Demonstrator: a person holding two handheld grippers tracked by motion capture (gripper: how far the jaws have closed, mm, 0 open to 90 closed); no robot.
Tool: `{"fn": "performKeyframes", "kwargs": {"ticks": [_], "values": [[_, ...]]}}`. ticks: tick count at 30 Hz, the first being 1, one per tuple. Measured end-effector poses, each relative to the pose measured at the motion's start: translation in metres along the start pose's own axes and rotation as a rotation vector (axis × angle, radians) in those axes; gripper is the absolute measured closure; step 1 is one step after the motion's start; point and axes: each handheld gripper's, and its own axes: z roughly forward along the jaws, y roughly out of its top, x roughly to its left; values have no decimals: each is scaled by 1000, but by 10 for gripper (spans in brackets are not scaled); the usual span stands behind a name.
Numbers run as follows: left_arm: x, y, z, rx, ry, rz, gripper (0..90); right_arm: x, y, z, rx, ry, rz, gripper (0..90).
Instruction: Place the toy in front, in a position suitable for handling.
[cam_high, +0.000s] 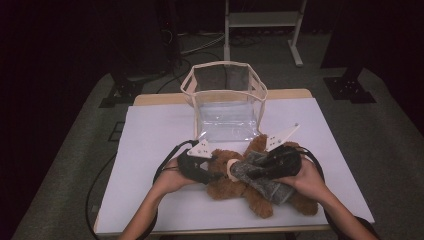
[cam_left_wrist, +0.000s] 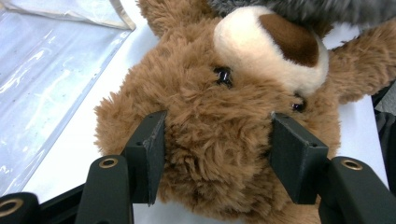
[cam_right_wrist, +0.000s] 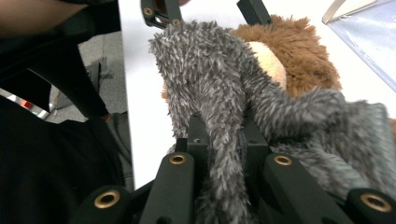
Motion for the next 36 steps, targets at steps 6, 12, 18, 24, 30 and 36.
{"fn": "performKeyframes", "kwargs": {"ticks": [6, 12, 18, 24, 30, 36], "values": [[-1, -4, -13, 0, 20, 22, 410, -15, 10, 10, 18, -39, 8, 785], [-2, -12, -8, 18, 27, 18, 410, -36, 23, 13, 27, -72, 18, 785], [-3, -10, -4, 14, 31, 4, 416, -31, 32, 17, 52, -84, -21, 785], [-2, -7, -2, 18, 27, 7, 417, -23, 38, 19, 41, -80, -45, 784], [-3, -7, -3, 17, 21, 16, 419, -22, 35, 18, 26, -68, -46, 784], [-3, -5, -3, 15, 15, 27, 422, -19, 29, 10, 18, -52, -30, 784]]}}
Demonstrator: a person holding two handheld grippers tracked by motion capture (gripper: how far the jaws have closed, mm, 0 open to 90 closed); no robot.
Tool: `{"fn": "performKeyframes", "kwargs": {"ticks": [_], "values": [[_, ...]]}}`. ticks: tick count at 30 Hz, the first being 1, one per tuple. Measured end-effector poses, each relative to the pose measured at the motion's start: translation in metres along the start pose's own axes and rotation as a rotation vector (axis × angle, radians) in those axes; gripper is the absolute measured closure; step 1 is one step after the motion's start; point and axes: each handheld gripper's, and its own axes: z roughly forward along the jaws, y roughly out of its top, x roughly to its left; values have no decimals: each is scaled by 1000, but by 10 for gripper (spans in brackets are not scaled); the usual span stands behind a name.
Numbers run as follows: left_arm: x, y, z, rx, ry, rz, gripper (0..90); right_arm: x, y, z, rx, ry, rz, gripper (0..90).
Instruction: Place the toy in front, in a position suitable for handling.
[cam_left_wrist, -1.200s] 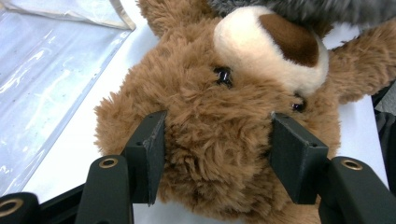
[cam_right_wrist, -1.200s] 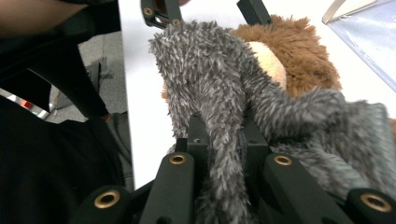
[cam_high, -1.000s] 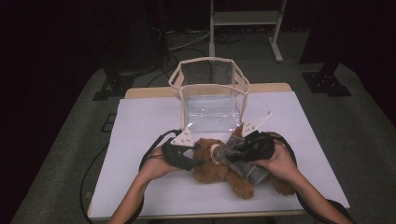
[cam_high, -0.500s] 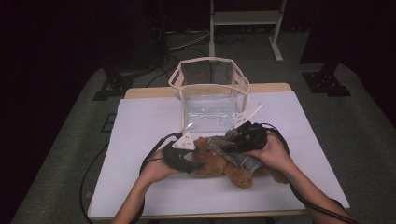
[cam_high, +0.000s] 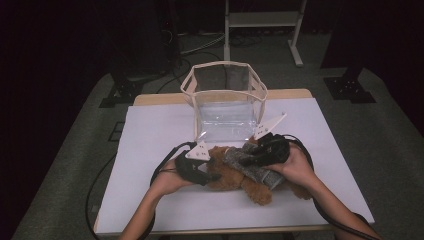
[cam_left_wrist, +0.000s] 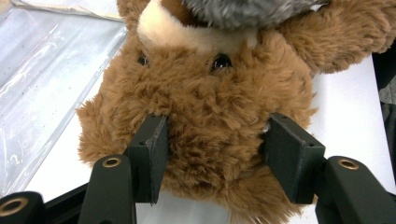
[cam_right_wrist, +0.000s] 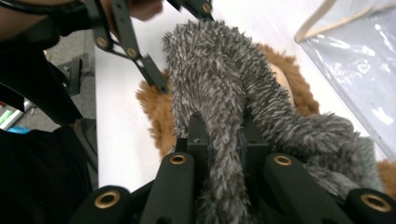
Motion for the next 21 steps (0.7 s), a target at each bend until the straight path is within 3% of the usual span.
{"fn": "performKeyframes", "kwargs": {"ticks": [6, 10, 17, 21], "values": [[1, 0, 1, -4, -2, -9, 422, 12, 22, 9, -20, 34, -66, 784], [0, -2, -2, -10, 9, -17, 415, 13, 25, 21, 11, 44, -85, 784], [2, -14, -12, -27, 20, -56, 414, 1, 4, 12, 24, 37, -35, 786], [0, -16, -6, -29, 1, -67, 430, 7, 10, 12, 33, 32, -38, 785]]}}
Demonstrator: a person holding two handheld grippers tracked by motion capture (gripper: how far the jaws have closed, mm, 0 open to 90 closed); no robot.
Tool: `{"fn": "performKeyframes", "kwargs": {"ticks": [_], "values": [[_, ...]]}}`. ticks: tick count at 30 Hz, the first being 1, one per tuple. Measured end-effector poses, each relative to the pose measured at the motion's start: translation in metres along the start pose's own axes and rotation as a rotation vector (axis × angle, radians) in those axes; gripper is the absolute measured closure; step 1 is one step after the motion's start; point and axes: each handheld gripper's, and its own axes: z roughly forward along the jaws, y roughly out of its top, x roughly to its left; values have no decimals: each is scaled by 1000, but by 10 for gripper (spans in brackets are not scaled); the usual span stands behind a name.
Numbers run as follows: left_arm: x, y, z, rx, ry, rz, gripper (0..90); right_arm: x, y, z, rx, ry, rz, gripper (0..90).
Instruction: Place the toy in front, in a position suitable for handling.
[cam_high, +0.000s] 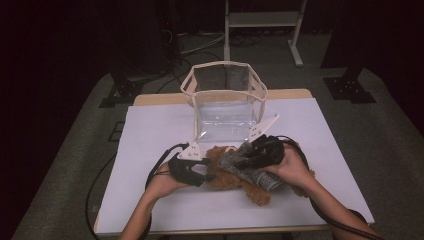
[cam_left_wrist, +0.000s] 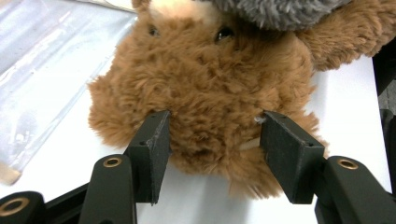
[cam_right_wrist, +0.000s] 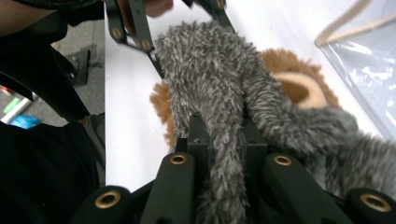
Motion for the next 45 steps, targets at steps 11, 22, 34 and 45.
{"fn": "performKeyframes", "kwargs": {"ticks": [11, 22, 34, 45], "values": [[4, -1, -1, -33, -14, -8, 393, 7, 26, 29, 17, 31, -36, 785], [-1, -3, 7, -33, -48, 0, 397, 11, 20, 24, 15, 75, -15, 785], [2, -4, 2, -69, -40, -12, 374, -1, 29, 25, 4, 23, 8, 784], [-11, -3, 5, -25, -75, 22, 391, -3, 38, -12, -69, -55, -11, 784]]}}
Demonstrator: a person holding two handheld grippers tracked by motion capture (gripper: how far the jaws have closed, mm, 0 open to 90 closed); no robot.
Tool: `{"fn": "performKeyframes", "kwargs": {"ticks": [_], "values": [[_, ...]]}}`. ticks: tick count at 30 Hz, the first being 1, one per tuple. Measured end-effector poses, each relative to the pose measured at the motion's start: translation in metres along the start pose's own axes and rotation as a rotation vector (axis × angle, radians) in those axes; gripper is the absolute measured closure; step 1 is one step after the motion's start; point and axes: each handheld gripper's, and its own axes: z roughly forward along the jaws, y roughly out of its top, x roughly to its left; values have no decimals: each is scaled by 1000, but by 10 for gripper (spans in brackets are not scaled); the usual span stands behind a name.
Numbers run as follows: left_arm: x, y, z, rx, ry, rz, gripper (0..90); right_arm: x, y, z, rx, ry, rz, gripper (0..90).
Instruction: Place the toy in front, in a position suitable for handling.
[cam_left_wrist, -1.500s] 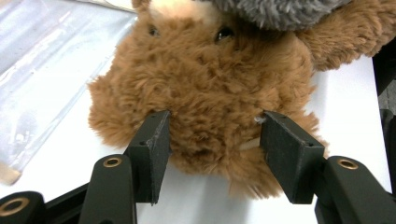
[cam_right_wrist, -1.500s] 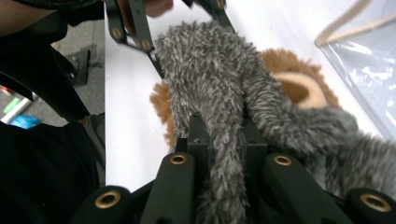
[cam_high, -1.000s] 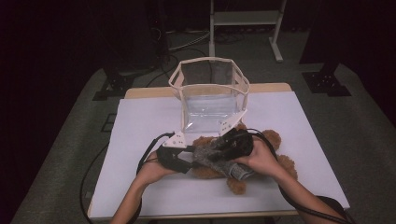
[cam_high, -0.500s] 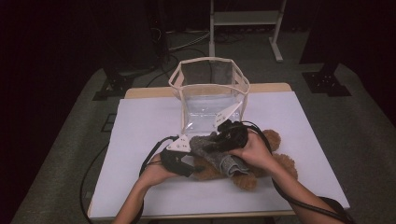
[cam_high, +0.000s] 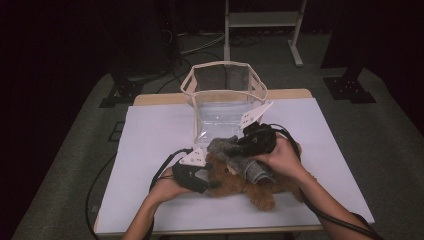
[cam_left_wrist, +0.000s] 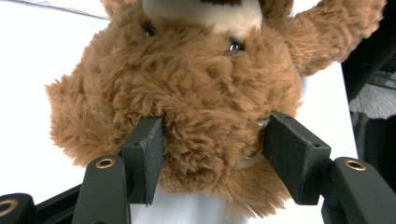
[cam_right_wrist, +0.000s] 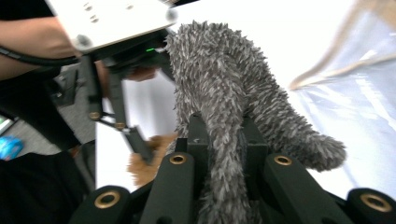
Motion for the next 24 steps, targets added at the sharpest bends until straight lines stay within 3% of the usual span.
{"fn": "performKeyframes", "kwargs": {"ticks": [3, 5, 8, 10, 12, 14, 17, 19, 22, 24], "values": [[-1, 2, -4, -3, 13, 3, 389, -8, -1, -8, 8, -26, 12, 783], [1, 3, -9, -24, 26, 2, 386, -13, -4, -4, 46, -31, 15, 783], [3, 7, -14, -57, 47, -13, 362, -15, -11, 10, 89, 9, 19, 781], [3, 9, -13, -51, 39, -8, 362, -11, -13, 16, 94, 85, 45, 782], [1, 8, -8, -23, 13, -2, 378, -8, -13, 17, 104, 109, 38, 782], [-5, 6, -2, -1, 7, 15, 378, -7, -11, 15, 103, 88, 29, 781], [-9, 5, -1, -9, -13, 20, 386, -14, -10, 11, 79, 54, 44, 782], [-10, 6, -4, -3, -7, 25, 382, -18, -13, 15, 106, 31, 55, 781], [-10, 10, -9, -31, 33, 15, 345, -18, -19, 22, 125, 59, 67, 782], [-6, 12, -9, -50, 21, 2, 338, -15, -22, 25, 120, 116, 78, 782]]}}
